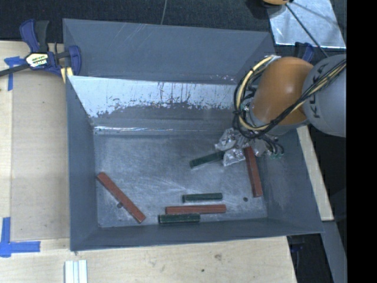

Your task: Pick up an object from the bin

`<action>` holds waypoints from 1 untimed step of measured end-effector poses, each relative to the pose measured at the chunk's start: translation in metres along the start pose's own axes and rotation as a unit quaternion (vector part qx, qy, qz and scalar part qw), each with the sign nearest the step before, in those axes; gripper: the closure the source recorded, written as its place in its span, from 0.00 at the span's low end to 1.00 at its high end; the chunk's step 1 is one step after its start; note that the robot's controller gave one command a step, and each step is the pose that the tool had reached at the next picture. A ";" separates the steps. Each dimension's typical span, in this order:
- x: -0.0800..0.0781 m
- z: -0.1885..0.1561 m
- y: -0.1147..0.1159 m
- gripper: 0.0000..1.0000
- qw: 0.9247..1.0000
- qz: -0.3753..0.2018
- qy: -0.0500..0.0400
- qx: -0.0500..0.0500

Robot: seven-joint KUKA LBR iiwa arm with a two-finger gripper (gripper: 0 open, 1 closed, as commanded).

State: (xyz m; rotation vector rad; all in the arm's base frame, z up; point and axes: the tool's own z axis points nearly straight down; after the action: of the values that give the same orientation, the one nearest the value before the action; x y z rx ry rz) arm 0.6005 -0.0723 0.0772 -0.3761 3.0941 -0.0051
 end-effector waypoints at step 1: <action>0.000 0.000 0.000 1.00 1.000 0.000 0.000 0.000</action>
Offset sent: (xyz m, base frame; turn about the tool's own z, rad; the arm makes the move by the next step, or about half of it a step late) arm 0.0063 0.0068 0.1094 -0.0019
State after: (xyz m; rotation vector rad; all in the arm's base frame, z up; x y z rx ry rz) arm 0.6005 -0.0723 0.0773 -0.3766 3.0941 -0.0054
